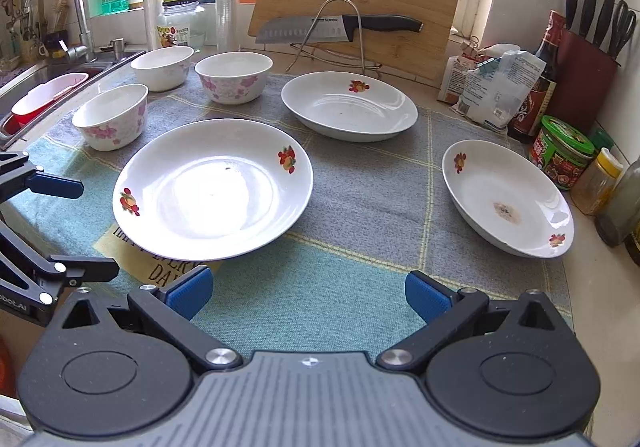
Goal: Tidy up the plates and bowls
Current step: 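Move the right gripper to the large fruit-print plate and grasp its rim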
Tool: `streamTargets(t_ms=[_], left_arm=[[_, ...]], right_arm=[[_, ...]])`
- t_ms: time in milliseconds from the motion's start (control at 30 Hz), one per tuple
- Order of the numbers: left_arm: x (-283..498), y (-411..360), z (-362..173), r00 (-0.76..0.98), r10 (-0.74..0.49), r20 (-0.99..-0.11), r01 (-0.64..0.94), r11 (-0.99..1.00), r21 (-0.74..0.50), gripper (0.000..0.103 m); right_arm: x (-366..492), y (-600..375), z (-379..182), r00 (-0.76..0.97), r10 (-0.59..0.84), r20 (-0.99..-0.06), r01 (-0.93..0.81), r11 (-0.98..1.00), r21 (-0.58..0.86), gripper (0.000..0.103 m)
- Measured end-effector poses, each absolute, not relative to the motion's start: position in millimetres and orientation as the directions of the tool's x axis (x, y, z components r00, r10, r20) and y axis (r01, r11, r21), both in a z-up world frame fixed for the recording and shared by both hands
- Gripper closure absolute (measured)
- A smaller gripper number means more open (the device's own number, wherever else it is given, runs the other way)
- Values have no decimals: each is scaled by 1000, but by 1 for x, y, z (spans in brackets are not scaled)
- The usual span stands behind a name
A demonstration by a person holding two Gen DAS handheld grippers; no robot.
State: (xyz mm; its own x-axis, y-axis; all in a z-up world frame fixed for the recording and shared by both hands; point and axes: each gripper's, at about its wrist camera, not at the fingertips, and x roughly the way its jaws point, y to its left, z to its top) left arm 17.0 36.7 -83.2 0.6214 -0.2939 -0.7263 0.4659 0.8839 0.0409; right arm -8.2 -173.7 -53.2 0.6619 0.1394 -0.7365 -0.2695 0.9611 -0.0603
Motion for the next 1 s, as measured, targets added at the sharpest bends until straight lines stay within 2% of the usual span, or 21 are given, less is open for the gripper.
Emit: streamTargets(t_ms=[400,567,800,1000], left_arm=[[47,15,-104,590,-239,-772,396,918,19,6],[48,15,-108,588,-237,-773,385,923,10,0],[54,15,-107,570,-260,-779,429,903,13,0],[58,18,-108,552,-317,-771,511,859,12,0]], right_arm=[[46,-190,-67,577,320,-752,-440,897,45,0],[60,-183,-78,514,380,-769,-506,858,86,0],[74,-164,-89,458,408,-790,-535,836,122,0],[88,-155,-95,417,404,-814,-489,855,174,0]])
